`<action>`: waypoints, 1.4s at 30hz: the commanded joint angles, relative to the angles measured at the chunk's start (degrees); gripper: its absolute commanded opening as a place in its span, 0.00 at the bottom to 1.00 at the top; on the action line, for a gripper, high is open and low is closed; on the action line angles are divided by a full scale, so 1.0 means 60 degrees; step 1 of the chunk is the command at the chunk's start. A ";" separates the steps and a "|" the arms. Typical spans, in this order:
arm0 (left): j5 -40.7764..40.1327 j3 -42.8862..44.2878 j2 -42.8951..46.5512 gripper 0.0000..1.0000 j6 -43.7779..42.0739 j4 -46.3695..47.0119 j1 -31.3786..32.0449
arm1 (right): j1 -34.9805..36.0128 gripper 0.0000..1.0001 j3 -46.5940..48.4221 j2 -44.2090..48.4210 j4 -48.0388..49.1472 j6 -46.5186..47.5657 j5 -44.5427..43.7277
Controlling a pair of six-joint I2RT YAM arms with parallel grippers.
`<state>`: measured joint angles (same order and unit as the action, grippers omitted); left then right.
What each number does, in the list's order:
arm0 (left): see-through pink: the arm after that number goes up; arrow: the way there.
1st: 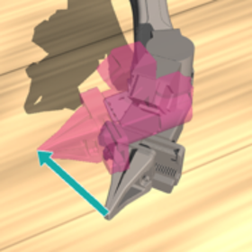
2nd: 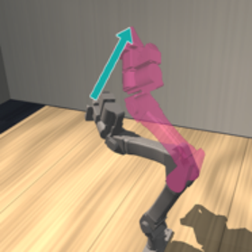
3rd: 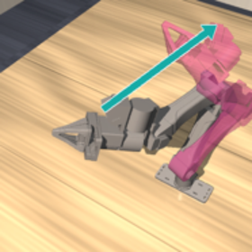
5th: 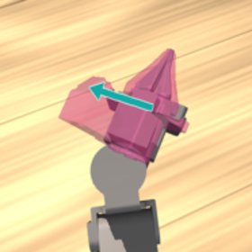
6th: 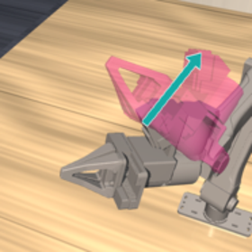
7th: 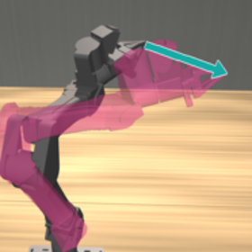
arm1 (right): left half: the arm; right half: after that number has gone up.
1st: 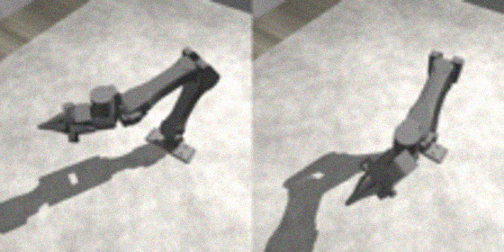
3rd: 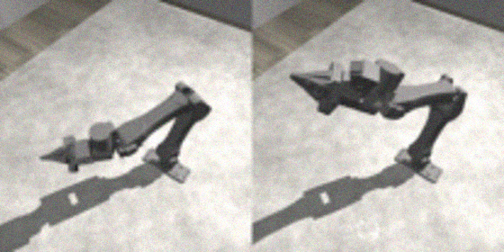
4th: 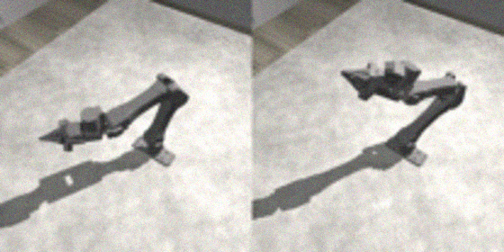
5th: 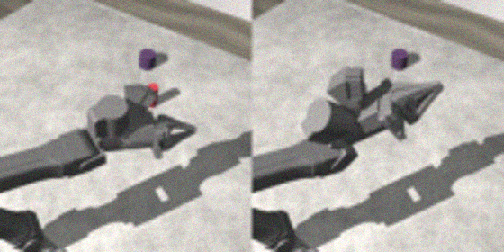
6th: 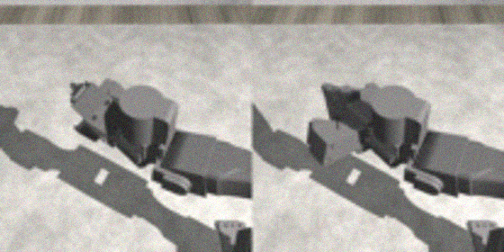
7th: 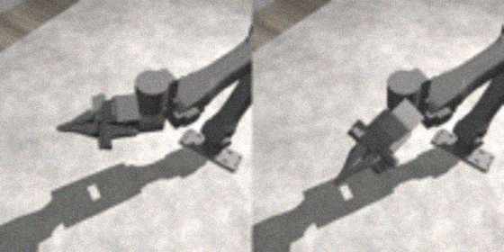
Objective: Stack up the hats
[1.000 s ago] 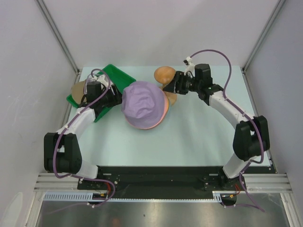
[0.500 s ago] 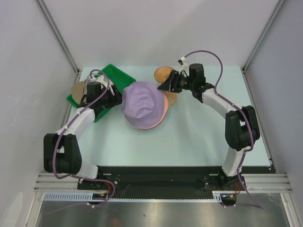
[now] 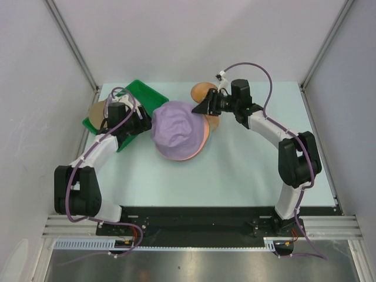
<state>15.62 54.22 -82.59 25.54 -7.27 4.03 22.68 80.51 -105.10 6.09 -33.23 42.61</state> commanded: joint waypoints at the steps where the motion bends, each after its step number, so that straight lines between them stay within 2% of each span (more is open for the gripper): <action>1: 0.0224 -0.0144 0.0229 0.77 0.0211 0.0434 0.0016 | 0.0117 0.39 0.0234 0.0085 0.0363 -0.0086 0.0398; 2: 0.0224 -0.0217 0.0258 0.77 0.0255 0.0464 0.0016 | 0.0132 0.26 0.0220 0.0085 0.0319 -0.0086 0.0384; 5: 0.0181 -0.0422 0.0302 0.77 0.0357 0.0552 0.0016 | 0.0117 0.00 0.0176 0.0056 -0.0031 0.0001 0.0150; 11: 0.0078 -0.1022 0.0478 0.78 0.0781 0.0889 0.0177 | 0.0103 0.00 -0.0015 0.0070 -0.1275 0.0514 -0.1255; 20: -0.0258 -0.1301 0.0449 0.79 0.1149 0.1123 0.0807 | 0.0219 0.00 -0.0761 0.0158 -0.2112 0.0939 -0.2179; 33: -0.2045 -0.1668 0.0537 0.79 0.1383 0.0377 0.1584 | 0.0542 0.00 -0.2050 0.1022 -0.2962 0.1598 -0.3527; 40: -0.2573 -0.1259 0.0990 0.82 0.1193 -0.0487 0.1569 | 0.0878 0.00 -0.2285 0.1286 -0.3328 0.1979 -0.3834; 42: -0.2835 -0.1097 0.1384 0.86 0.1091 -0.0866 0.1525 | 0.1082 0.00 -0.2300 0.1417 -0.3475 0.2184 -0.3908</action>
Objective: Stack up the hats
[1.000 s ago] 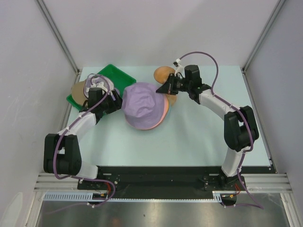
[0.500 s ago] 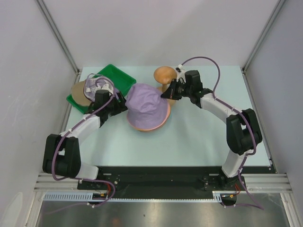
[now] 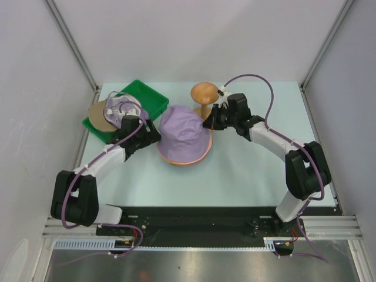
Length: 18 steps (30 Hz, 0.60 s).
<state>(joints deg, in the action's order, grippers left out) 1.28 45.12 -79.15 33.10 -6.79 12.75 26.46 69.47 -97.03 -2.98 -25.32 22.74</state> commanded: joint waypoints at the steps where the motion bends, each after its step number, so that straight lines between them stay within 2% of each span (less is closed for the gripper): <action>1: -0.0476 0.0564 0.0960 0.87 -0.0185 -0.1050 -0.0030 | 0.0526 0.00 -0.0504 0.0117 -0.2051 0.0924 -0.0597; 7: -0.0447 0.0858 0.2175 0.91 -0.0463 -0.2046 -0.0790 | 0.1141 0.00 -0.0709 0.0527 -0.2184 0.0895 -0.0831; 9: -0.0579 0.0975 0.2628 0.93 -0.0638 -0.2413 -0.1055 | 0.1215 0.03 -0.0812 0.0644 -0.2242 0.0807 -0.0904; 11: -0.0710 0.1355 0.2937 0.95 -0.0814 -0.2705 -0.1494 | 0.1303 0.20 -0.0958 0.0893 -0.2300 0.0690 -0.1007; 12: -0.0769 0.1516 0.2982 0.96 -0.1105 -0.2779 -0.1684 | 0.1303 0.33 -0.1031 0.0995 -0.2315 0.0646 -0.1051; 15: -0.1368 0.2234 0.2910 0.97 -0.1866 -0.2912 -0.1789 | 0.1289 0.54 -0.1280 0.1566 -0.2344 0.0573 -0.1270; 18: -0.1838 0.2674 0.2457 0.99 -0.2249 -0.3116 -0.1949 | 0.1099 0.61 -0.1529 0.2225 -0.2374 0.0544 -0.1563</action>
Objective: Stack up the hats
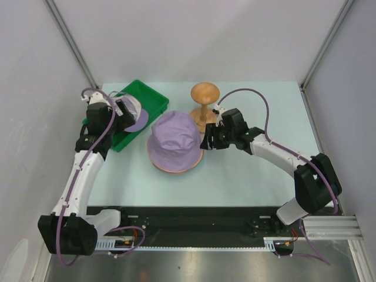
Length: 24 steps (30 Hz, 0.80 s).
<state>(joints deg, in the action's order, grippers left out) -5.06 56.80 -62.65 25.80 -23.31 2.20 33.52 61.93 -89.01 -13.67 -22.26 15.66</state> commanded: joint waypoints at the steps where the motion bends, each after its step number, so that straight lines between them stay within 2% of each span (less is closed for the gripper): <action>1: -0.0783 0.0860 -0.0440 0.98 -0.1077 -0.0363 -0.0263 | -0.0165 0.61 -0.0462 0.1050 -0.0593 0.0019 -0.0500; 6: -0.0798 0.1037 -0.1363 0.97 -0.1441 -0.0159 -0.0337 | -0.0707 0.63 -0.1136 0.2149 -0.0447 -0.0025 -0.0837; 11: 0.0650 0.1082 -0.2344 0.93 -0.1809 0.0060 -0.0337 | -0.1176 0.65 -0.1591 0.2618 -0.0402 -0.0069 -0.0911; 16: 0.0741 0.0481 -0.2535 0.94 -0.3184 0.1261 0.0175 | -0.1761 0.67 -0.1606 0.2327 -0.0110 -0.0157 -0.0370; 20: 0.0419 0.0758 -0.3324 0.95 -0.4604 0.1731 0.0615 | -0.2085 0.67 -0.1548 0.2077 0.0066 -0.0332 0.0026; 24: 0.0710 0.1300 -0.4102 0.96 -0.5383 0.1761 0.0907 | -0.2275 0.67 -0.1577 0.2047 0.0199 -0.0465 0.0231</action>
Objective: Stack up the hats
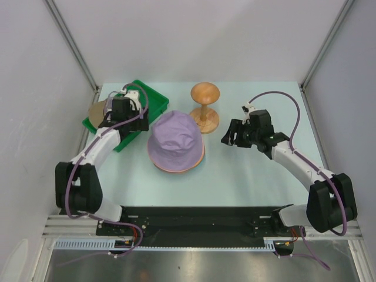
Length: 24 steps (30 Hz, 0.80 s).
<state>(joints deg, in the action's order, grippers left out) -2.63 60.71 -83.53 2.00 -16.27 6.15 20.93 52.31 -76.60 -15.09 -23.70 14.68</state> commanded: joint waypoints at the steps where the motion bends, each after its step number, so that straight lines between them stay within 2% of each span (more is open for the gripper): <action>1: 0.0206 0.0837 -0.0799 0.96 -0.1475 0.0516 0.0307 | -0.0221 0.67 0.0012 -0.0036 0.0435 -0.0239 0.0396; 8: -0.0966 0.1190 -0.2000 0.96 -0.1389 0.0632 0.0483 | -0.0690 0.67 -0.0106 0.0168 0.0479 -0.0312 0.0615; 12: -0.1128 0.1395 -0.2470 0.96 -0.1403 0.0661 0.0483 | -0.0939 0.67 -0.0150 0.0286 0.0435 -0.0341 0.0703; 14: -0.1158 0.1615 -0.2792 0.92 -0.1374 0.0501 0.0469 | -0.1012 0.67 -0.0135 0.0315 0.0421 -0.0341 0.0732; 17: -0.1085 0.1849 -0.3143 0.81 -0.1315 0.0296 0.0469 | -0.1085 0.67 -0.0120 0.0374 0.0406 -0.0371 0.0718; 18: -0.1055 0.1893 -0.3188 0.71 -0.1271 0.0281 0.0469 | -0.1086 0.67 -0.0120 0.0403 0.0406 -0.0385 0.0703; 20: -0.1011 0.1952 -0.3291 0.59 -0.1198 0.0164 0.0469 | -0.1100 0.67 -0.0120 0.0418 0.0421 -0.0385 0.0718; 21: -0.1040 0.1996 -0.3276 0.48 -0.1154 0.0149 0.0454 | -0.1115 0.67 -0.0106 0.0432 0.0406 -0.0400 0.0718; 23: -0.1113 0.2040 -0.3130 0.40 -0.1066 0.0149 0.0454 | -0.1115 0.67 -0.0120 0.0432 0.0435 -0.0400 0.0718; 24: -0.1143 0.2098 -0.3014 0.29 -0.1066 0.0178 0.0454 | -0.1144 0.67 -0.0120 0.0447 0.0450 -0.0414 0.0732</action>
<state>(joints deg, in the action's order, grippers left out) -8.75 70.50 -103.28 -4.93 -14.66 8.84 14.52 51.40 -75.83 -14.22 -25.45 18.46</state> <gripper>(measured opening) 0.432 0.670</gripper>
